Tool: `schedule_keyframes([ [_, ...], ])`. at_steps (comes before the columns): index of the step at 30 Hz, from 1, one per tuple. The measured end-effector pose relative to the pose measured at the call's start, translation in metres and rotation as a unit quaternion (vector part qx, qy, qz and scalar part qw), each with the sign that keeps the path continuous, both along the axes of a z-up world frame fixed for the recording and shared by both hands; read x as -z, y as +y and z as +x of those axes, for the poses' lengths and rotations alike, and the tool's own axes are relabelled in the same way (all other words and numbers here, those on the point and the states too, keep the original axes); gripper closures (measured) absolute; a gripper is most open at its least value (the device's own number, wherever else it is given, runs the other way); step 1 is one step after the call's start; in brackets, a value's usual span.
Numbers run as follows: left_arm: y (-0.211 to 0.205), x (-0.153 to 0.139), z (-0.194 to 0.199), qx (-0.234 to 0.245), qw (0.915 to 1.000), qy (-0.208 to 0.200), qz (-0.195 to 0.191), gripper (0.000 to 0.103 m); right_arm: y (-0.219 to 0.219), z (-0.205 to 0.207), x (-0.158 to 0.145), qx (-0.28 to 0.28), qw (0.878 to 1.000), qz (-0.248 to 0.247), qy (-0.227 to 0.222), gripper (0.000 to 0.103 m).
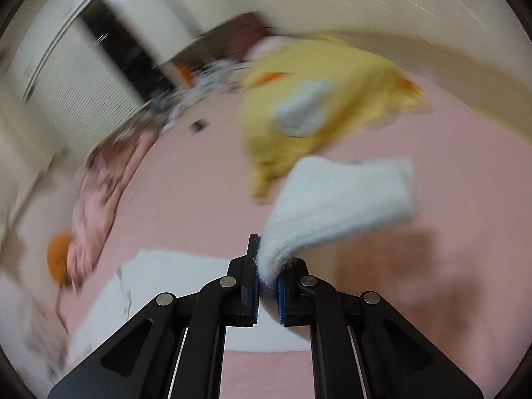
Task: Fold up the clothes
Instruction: 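Grasp the sleeve cuff with the right gripper and fold it across the body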
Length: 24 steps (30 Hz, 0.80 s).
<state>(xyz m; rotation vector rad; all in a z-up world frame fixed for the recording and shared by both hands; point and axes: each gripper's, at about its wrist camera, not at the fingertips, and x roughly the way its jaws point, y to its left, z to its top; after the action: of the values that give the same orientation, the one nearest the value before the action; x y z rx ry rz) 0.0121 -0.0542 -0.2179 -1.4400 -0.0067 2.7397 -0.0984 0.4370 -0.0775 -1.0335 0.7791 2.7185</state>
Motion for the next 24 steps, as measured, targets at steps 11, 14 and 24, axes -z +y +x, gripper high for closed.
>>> schedule_keyframes([
  [11, -0.07, -0.096, 0.016, 0.018, 0.9925, 0.044, 0.112, 0.0, -0.259, -0.114, -0.002, -0.192, 0.981, 0.02, -0.018, 0.095],
  [14, -0.097, -0.114, 0.027, 0.001, 0.9913, 0.059, 0.118, 0.0, -0.332, -0.142, 0.016, -0.223, 0.974, 0.02, -0.033, 0.095],
  [24, -0.158, -0.106, 0.064, -0.032, 0.9927, 0.052, 0.104, 0.0, -0.493, -0.19, 0.089, -0.238, 0.961, 0.09, -0.105, 0.095],
])
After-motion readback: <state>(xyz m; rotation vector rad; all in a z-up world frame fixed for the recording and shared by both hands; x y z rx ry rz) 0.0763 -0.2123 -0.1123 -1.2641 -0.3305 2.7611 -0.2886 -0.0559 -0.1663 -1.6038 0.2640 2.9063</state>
